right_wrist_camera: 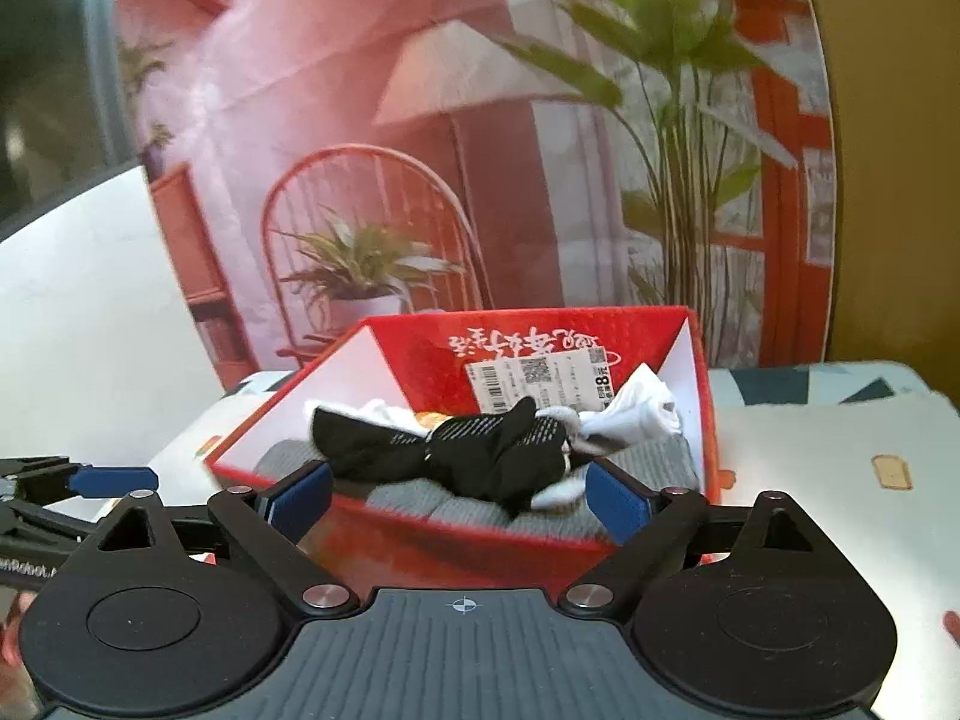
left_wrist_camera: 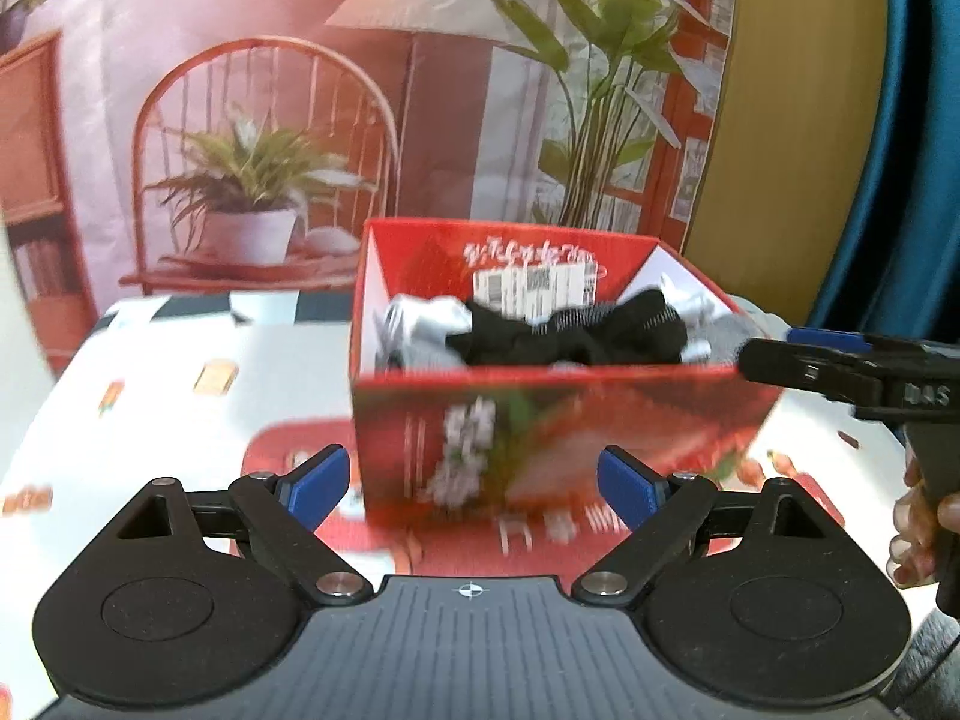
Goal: Organize soft objects
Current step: 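Open both grippers to release the glove and withdraw, then move both grippers down to the white plastic pouch and close on it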
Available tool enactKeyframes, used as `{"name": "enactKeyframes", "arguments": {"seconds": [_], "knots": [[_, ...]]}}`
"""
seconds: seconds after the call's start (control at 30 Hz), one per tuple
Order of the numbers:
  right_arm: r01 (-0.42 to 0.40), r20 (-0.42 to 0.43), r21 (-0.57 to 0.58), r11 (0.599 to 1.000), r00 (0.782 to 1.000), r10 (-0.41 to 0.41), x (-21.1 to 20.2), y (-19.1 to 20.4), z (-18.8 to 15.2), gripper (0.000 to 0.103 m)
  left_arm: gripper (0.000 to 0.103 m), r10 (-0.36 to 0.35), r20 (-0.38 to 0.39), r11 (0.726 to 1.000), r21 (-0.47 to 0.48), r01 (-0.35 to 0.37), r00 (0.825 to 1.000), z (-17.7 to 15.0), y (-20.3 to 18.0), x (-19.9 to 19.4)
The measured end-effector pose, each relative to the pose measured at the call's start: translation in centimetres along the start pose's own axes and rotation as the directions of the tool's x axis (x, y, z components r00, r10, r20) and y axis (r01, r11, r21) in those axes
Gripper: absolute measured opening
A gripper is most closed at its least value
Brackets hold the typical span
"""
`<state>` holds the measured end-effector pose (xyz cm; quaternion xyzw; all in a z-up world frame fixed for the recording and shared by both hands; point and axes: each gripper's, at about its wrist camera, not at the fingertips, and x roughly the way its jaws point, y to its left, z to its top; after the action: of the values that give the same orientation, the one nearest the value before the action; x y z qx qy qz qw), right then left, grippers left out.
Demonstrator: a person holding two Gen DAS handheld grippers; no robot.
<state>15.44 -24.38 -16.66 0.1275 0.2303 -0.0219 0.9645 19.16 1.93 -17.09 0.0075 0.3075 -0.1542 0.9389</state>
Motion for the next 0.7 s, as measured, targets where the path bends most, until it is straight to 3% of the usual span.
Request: {"name": "enactKeyframes", "arguments": {"seconds": [0.1, 0.2, 0.43, 0.7], "knots": [[0.003, 0.005, -0.019, 1.000, 1.000, -0.003, -2.2, 0.1, -2.5, 0.097, 0.091, 0.004, -0.018, 0.999, -0.036, -0.005, 1.000, -2.3, 0.0, -0.9], [0.001, -0.052, -0.030, 1.000, 0.999, -0.002, -3.1, 0.4, -5.1, 0.098, 0.091, 0.002, -0.041, 0.998, -0.066, -0.005, 0.999, -4.2, -0.3, -1.3], [0.004, -0.180, -0.118, 0.993, 0.983, -0.025, -4.2, 2.2, -10.9, 0.102, 0.092, 0.048, -0.061, 0.998, -0.025, -0.049, 0.997, -7.9, -1.7, -2.2], [-0.024, -0.284, -0.165, 0.986, 0.959, -0.024, -3.7, 3.5, -13.7, 0.102, 0.094, 0.065, -0.074, 0.996, -0.051, -0.069, 0.995, -9.1, -1.1, -2.4]]}}
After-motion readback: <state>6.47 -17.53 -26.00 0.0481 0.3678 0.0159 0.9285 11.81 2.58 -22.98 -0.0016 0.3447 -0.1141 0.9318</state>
